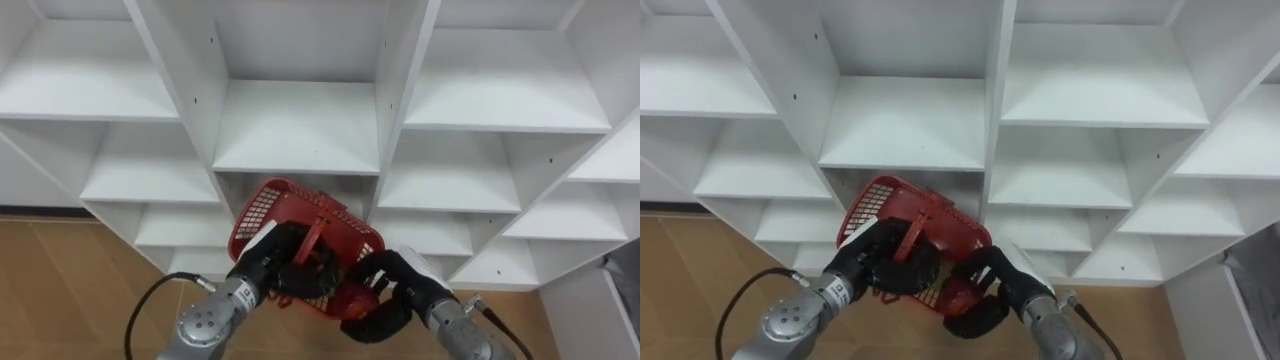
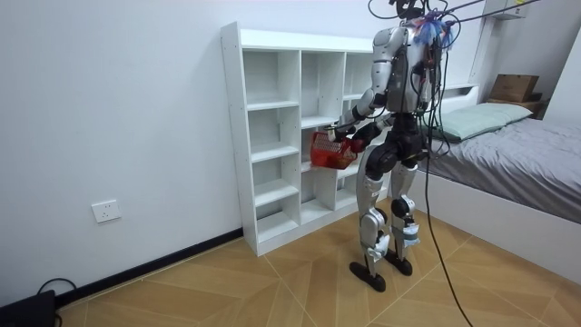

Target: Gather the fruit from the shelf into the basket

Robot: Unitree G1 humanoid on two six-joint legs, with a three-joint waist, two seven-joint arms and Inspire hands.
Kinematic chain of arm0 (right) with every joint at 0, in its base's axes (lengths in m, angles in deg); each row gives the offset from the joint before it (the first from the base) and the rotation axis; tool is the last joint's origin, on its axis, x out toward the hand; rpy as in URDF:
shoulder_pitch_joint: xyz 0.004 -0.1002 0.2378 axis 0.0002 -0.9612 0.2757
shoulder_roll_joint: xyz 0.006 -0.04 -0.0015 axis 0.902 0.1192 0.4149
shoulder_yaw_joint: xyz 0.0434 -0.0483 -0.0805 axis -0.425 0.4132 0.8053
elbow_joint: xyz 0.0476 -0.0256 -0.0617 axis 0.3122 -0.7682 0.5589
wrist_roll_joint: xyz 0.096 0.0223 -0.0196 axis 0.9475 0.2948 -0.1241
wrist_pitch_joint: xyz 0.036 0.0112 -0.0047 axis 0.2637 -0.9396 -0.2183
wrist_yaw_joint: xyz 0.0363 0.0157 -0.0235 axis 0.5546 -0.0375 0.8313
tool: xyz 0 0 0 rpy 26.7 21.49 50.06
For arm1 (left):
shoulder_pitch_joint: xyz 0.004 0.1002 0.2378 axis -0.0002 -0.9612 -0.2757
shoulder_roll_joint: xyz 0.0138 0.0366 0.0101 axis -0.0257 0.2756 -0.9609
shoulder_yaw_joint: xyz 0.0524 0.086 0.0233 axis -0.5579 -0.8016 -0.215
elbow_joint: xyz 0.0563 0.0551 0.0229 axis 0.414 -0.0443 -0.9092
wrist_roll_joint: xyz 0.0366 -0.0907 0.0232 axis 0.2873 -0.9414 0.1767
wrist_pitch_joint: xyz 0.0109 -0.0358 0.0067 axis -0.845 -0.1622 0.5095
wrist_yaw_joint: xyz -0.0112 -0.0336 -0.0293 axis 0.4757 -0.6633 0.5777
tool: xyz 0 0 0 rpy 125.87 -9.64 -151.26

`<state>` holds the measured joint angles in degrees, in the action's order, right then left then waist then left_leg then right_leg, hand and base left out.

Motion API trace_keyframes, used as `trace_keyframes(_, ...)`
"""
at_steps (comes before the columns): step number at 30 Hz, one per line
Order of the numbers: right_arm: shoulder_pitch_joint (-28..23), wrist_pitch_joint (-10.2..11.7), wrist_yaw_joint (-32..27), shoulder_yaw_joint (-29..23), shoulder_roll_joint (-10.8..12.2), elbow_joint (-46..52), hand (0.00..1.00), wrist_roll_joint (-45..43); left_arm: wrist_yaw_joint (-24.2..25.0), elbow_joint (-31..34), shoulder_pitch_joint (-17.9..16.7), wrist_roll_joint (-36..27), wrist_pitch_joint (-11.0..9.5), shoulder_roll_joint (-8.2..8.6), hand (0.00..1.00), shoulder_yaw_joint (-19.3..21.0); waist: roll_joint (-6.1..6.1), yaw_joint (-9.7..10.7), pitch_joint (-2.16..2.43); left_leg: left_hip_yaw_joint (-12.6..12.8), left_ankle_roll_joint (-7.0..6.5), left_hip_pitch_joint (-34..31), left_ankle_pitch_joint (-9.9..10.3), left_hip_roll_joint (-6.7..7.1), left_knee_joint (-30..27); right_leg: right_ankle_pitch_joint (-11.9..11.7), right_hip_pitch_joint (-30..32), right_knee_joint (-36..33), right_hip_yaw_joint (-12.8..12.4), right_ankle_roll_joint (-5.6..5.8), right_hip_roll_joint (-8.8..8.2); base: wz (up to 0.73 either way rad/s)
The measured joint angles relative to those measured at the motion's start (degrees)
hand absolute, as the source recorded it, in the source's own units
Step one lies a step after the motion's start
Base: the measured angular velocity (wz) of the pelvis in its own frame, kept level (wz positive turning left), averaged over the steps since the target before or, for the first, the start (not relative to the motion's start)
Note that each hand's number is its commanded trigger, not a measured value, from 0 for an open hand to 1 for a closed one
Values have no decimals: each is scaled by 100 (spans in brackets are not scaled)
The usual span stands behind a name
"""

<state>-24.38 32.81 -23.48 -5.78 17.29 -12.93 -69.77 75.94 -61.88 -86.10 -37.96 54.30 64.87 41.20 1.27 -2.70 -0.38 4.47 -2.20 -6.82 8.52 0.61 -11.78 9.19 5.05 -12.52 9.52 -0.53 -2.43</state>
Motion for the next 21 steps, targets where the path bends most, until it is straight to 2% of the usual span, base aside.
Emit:
trace_keyframes(18, -3, -67, -36, 46, 10, -35, 100, 14, 154, 0, -43, 0, 0, 25, 100, -67, -4, -25, -6, 2, 0, 5, -1, 6, 5, 2, -19, 3, 8, 3, -9, 0)
trace_keyframes(21, -2, -104, -66, 39, 20, -34, 100, 14, 159, -1, -43, 0, 0, 20, 100, -111, 2, -20, -25, -7, -1, 4, -1, 8, 6, 2, -22, 17, 10, 3, -13, 0)
